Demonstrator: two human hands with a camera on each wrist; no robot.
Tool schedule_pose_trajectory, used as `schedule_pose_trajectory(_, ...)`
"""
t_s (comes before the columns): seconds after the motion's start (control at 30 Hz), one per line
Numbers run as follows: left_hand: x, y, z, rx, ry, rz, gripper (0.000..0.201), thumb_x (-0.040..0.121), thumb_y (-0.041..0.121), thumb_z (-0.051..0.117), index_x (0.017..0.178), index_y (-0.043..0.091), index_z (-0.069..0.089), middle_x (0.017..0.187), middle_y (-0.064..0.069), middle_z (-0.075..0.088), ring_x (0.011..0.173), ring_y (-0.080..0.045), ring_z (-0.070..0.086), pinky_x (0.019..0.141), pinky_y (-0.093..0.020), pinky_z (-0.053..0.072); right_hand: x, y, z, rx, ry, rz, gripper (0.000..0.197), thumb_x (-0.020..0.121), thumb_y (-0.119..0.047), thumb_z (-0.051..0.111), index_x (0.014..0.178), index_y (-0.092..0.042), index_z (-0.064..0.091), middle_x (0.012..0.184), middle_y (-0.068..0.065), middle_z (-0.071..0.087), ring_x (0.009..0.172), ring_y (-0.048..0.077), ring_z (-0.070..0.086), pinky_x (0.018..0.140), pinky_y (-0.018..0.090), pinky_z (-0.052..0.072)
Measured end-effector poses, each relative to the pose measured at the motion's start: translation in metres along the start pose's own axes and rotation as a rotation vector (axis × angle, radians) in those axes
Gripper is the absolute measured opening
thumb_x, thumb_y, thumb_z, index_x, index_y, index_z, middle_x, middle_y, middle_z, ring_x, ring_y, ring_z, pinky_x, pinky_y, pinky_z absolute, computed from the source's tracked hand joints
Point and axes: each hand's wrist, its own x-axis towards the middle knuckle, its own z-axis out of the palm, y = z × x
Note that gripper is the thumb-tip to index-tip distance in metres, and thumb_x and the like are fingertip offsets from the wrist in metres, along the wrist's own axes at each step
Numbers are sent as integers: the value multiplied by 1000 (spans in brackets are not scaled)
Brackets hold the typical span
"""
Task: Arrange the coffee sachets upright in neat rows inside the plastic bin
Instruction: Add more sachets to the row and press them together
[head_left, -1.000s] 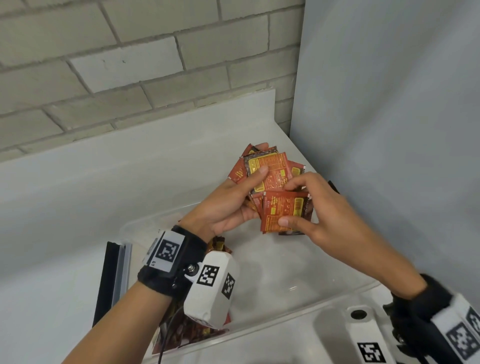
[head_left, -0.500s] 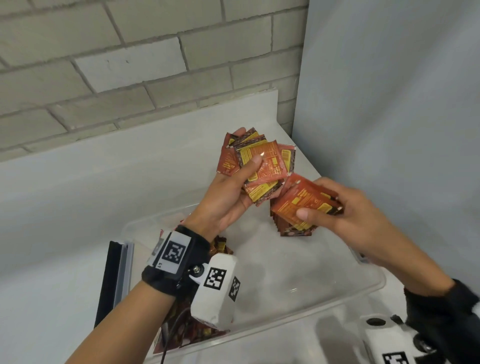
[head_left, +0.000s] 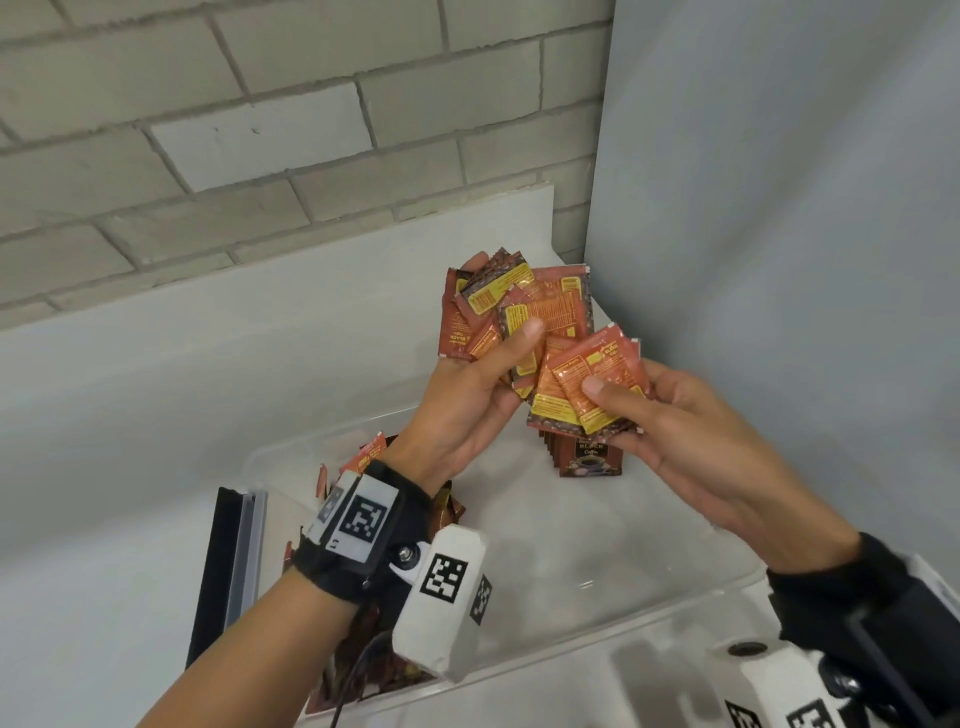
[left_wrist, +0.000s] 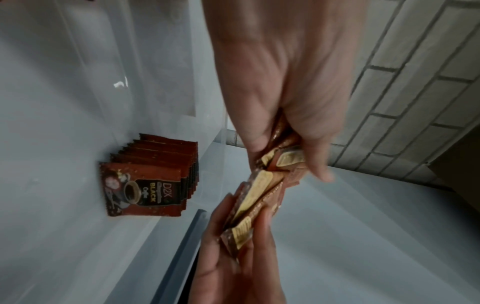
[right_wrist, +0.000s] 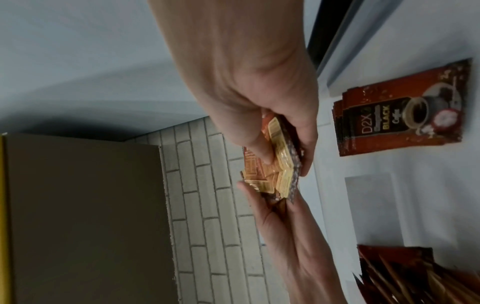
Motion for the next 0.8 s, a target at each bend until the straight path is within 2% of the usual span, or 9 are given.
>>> schedule_pose_trajectory(0.1, 1, 1, 3, -54, 12, -33, 45, 90, 17, 55, 134, 7, 50, 122, -14, 66, 110, -26, 64, 93, -41, 53, 3, -1, -4, 39, 48, -24, 26, 90, -17, 60, 115, -10, 65, 105, 1, 74, 100, 13, 69, 102, 37, 48)
schedule_pose_trajectory(0.23, 2, -2, 0, -23, 15, -48, 26, 94, 0, 49, 117, 9, 59, 109, -10, 70, 103, -24, 67, 90, -39, 55, 4, 0, -7, 74, 50, -40, 30, 91, -16, 58, 120, -9, 62, 109, 1, 73, 103, 12, 68, 91, 25, 54)
schedule_pose_trajectory(0.3, 1, -3, -1, 11, 3, -43, 28, 92, -5, 51, 113, 12, 61, 112, -10, 69, 106, -26, 66, 90, -39, 55, 4, 1, -8, 55, 71, -59, 27, 91, -16, 59, 117, -12, 63, 107, -1, 74, 102, 11, 68, 91, 25, 53)
schedule_pose_trajectory(0.37, 1, -2, -2, 24, 10, -44, 30, 90, -6, 53, 115, 11, 60, 111, -10, 69, 106, -25, 66, 89, -39, 55, 4, 0, -9, 33, 99, -83, 26, 89, -17, 61, 115, -13, 63, 107, -1, 74, 102, 11, 69, 94, 28, 49)
schedule_pose_trajectory(0.47, 2, -1, -1, -27, 29, -57, 25, 93, 3, 52, 115, 12, 60, 114, -10, 69, 110, -26, 64, 95, -43, 52, 3, -3, -13, -62, 109, -147, 30, 85, -22, 64, 115, -18, 63, 106, -1, 74, 102, 13, 69, 96, 32, 50)
schedule_pose_trajectory(0.57, 3, 0, 0, -50, 29, -59, 26, 89, 7, 55, 114, 11, 61, 112, -10, 69, 105, -25, 65, 94, -43, 51, 0, -8, -17, -259, 55, -238, 26, 86, -20, 65, 108, -32, 60, 98, -11, 74, 90, 2, 69, 77, 14, 53)
schedule_pose_trajectory(0.63, 2, -1, 0, -10, 1, -52, 24, 91, 5, 53, 112, 13, 63, 110, -10, 70, 103, -24, 66, 92, -43, 53, -1, -11, -17, -380, 3, -251, 29, 83, -25, 66, 108, -38, 56, 94, -19, 73, 86, -5, 67, 69, 8, 50)
schedule_pose_trajectory(0.73, 1, -3, 0, -3, -1, -46, 27, 93, 3, 50, 118, 10, 60, 109, -9, 70, 104, -24, 66, 91, -42, 54, -1, -12, -16, -540, -28, -248, 48, 77, -40, 64, 123, -29, 56, 101, -15, 72, 93, -3, 67, 78, 17, 53)
schedule_pose_trajectory(0.8, 1, -3, -1, -3, 26, -44, 33, 89, 6, 54, 123, 7, 58, 112, -11, 69, 106, -25, 65, 91, -42, 54, 0, -11, -15, -570, -27, -234, 52, 79, -42, 64, 127, -26, 55, 107, -12, 70, 96, 1, 66, 84, 24, 54)
